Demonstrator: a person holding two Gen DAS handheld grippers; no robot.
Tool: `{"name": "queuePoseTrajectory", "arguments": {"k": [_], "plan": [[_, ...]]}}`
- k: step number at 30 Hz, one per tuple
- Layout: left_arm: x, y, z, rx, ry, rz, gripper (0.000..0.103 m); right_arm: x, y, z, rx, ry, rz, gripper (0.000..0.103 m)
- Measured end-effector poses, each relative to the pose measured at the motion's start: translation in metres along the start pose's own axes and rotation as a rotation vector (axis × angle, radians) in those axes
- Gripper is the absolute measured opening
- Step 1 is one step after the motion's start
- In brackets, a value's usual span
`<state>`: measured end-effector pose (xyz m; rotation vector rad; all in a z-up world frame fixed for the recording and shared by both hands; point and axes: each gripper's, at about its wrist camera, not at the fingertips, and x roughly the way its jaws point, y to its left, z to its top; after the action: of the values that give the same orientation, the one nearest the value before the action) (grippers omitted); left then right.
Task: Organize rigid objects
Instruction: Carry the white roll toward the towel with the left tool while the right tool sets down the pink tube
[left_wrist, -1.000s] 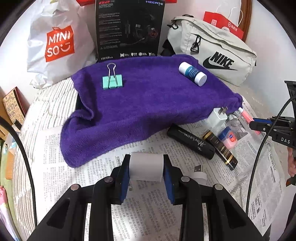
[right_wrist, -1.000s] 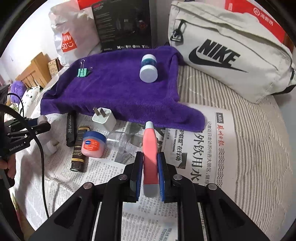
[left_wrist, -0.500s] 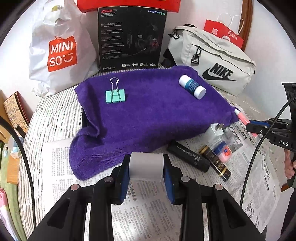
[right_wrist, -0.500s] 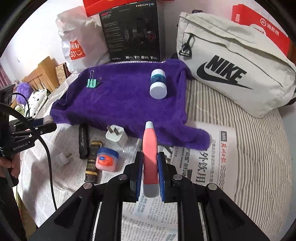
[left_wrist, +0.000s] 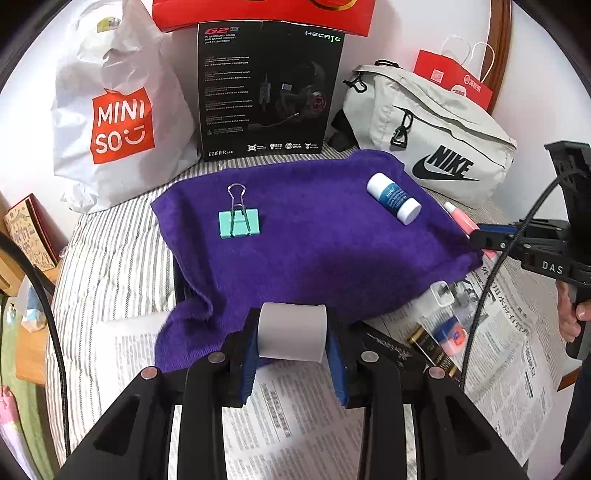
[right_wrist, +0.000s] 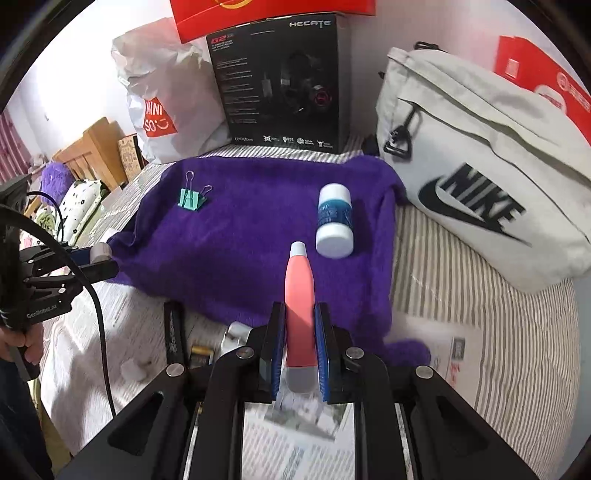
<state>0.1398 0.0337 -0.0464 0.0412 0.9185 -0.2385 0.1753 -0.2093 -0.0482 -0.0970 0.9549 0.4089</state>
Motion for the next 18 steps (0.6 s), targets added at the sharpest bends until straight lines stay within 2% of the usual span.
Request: {"name": "queuePoseTrajectory", "arguments": {"k": [7,18], "plan": [[0.01,0.011,0.01,-0.021,-0.002,-0.004,0.031,0.03,0.001,0.021,-0.079,0.037,-0.025,0.016],[0.035,0.017,0.025,-0.03,0.022,-0.001,0.031,0.073,-0.003,0.022,-0.1,0.113,0.002,0.016]]}}
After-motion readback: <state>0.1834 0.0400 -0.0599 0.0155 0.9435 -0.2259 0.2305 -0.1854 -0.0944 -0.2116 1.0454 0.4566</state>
